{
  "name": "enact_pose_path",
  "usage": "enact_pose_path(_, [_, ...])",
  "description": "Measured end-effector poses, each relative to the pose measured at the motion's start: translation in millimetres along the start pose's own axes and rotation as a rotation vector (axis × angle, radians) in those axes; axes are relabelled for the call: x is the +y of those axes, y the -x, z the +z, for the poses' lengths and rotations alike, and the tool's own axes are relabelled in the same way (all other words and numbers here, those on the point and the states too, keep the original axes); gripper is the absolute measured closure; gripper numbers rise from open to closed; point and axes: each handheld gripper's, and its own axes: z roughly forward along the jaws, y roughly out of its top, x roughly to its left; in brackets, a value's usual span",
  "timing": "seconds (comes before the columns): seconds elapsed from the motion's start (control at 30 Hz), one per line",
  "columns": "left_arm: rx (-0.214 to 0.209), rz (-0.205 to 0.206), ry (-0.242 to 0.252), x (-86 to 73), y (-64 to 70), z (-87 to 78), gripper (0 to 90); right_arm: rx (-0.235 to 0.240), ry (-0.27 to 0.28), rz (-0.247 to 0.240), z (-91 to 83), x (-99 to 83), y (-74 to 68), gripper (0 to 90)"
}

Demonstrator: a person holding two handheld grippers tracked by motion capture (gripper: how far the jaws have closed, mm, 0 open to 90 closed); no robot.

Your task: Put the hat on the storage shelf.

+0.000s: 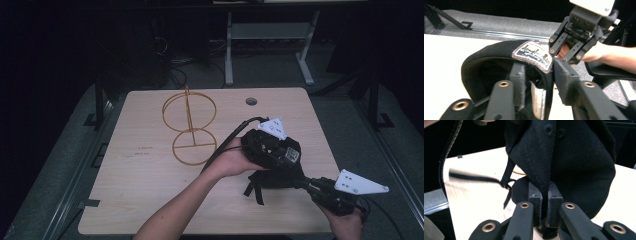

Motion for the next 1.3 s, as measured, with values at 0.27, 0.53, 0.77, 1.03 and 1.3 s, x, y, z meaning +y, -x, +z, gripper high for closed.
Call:
enact_pose_path(0.27, [0.073,-0.029,0.013,-10.9,-3.4,-24.5,43.5,0.007,-0.002,0.066,-3.5,5.6,4.8,85.7])
enact_pose_path(0.53, [0.129,-0.039,0.021,-34.9,-3.0,-47.8,40.0,0.007,-0.016,0.103,-8.3,16.1,16.1,85.8])
enact_pose_path(0.77, [0.167,-0.053,0.027,-62.9,0.0,-62.5,39.1,0.022,-0.037,0.103,-10.7,35.7,26.9,85.9])
enact_pose_path(1.03, [0.199,-0.07,0.028,-102.9,7.8,-71.6,37.8,0.03,-0.05,0.112,-7.1,58.1,40.6,86.2])
enact_pose_path(1.3, [0.227,-0.069,-0.006,-134.6,16.4,-70.1,37.6,0.036,-0.063,0.096,-3.6,78.4,41.5,86.2])
